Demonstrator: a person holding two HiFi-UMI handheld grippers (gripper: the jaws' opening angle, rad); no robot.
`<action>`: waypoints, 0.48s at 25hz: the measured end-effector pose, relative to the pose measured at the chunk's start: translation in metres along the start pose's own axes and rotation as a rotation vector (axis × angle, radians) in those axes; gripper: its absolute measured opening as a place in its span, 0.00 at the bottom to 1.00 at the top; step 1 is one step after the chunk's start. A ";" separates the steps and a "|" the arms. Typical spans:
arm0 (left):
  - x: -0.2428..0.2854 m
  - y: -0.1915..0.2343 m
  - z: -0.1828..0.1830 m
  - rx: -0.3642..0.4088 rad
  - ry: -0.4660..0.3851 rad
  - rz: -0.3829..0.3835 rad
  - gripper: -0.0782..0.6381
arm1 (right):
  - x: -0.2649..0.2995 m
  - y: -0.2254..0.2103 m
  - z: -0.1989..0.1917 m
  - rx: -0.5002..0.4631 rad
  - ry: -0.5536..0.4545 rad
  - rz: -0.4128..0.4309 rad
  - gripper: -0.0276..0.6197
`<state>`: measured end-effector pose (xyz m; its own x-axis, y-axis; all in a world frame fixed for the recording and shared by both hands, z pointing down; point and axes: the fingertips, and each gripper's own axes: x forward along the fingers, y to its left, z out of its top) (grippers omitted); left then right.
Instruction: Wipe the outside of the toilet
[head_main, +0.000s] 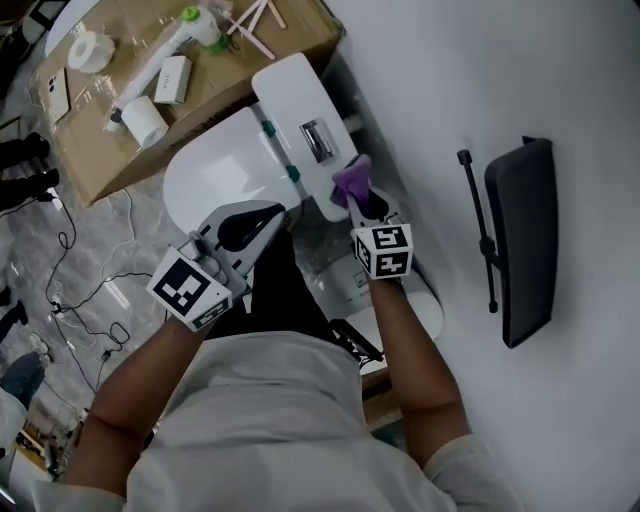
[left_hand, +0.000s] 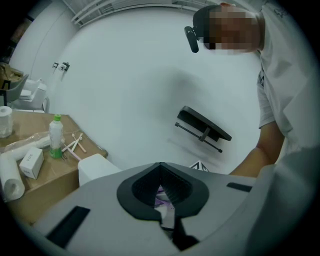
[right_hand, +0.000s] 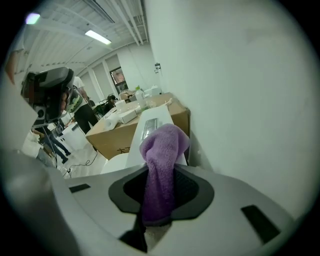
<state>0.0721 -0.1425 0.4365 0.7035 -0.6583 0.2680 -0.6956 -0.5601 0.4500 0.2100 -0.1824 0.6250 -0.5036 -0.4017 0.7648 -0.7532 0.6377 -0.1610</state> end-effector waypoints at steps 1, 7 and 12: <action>-0.003 0.001 -0.001 0.009 -0.002 0.007 0.12 | 0.007 0.000 0.008 -0.017 0.007 0.008 0.19; -0.025 0.013 0.000 0.017 -0.024 0.053 0.12 | 0.040 -0.006 0.049 -0.071 0.040 0.006 0.19; -0.040 0.034 0.004 -0.005 -0.041 0.083 0.12 | 0.048 -0.016 0.061 -0.100 0.070 0.008 0.19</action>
<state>0.0197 -0.1369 0.4370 0.6366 -0.7225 0.2697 -0.7505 -0.5000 0.4321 0.1716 -0.2522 0.6261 -0.4756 -0.3518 0.8063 -0.7017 0.7044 -0.1066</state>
